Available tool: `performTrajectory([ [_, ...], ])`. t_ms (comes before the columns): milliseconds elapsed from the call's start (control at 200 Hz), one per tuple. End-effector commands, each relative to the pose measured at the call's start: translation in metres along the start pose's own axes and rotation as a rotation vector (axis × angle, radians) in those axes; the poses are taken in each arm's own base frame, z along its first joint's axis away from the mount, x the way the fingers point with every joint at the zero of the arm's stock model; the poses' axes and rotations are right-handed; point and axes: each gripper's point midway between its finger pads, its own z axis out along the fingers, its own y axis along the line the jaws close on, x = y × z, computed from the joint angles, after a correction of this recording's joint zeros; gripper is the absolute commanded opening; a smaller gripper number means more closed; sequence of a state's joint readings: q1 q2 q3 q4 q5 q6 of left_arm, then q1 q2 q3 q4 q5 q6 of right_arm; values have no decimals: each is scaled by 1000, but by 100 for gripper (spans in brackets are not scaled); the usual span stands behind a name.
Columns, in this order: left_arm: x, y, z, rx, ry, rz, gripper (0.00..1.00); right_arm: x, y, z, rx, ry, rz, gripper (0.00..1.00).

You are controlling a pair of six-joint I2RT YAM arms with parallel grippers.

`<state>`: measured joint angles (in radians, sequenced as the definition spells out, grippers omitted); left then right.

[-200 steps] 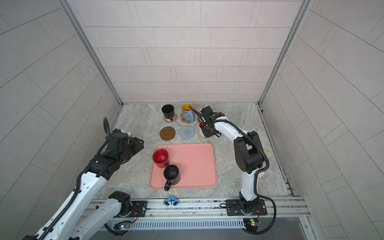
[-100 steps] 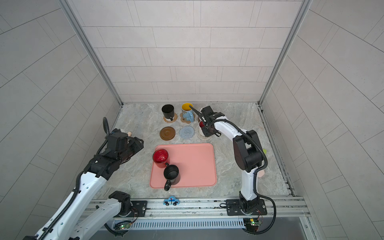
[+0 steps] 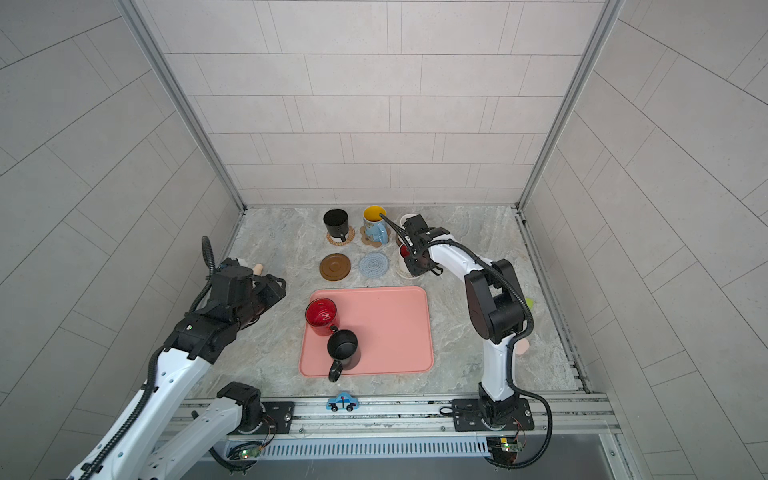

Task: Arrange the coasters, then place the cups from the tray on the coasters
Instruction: 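Lower the white red-lined mug onto the speckled coaster with the right gripper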

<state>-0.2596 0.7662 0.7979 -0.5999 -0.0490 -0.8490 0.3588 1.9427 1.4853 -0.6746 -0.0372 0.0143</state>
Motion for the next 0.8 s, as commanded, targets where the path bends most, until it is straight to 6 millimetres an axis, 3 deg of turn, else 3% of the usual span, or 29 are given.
performTrajectory([
  [0,-3,4,-4,-15,-19,-16,54,5,-7,-3,22,3,-9,8],
  [796,-4,4,-5,-11,-21,-17,55,9,-13,-16,40,-9,-7,34],
])
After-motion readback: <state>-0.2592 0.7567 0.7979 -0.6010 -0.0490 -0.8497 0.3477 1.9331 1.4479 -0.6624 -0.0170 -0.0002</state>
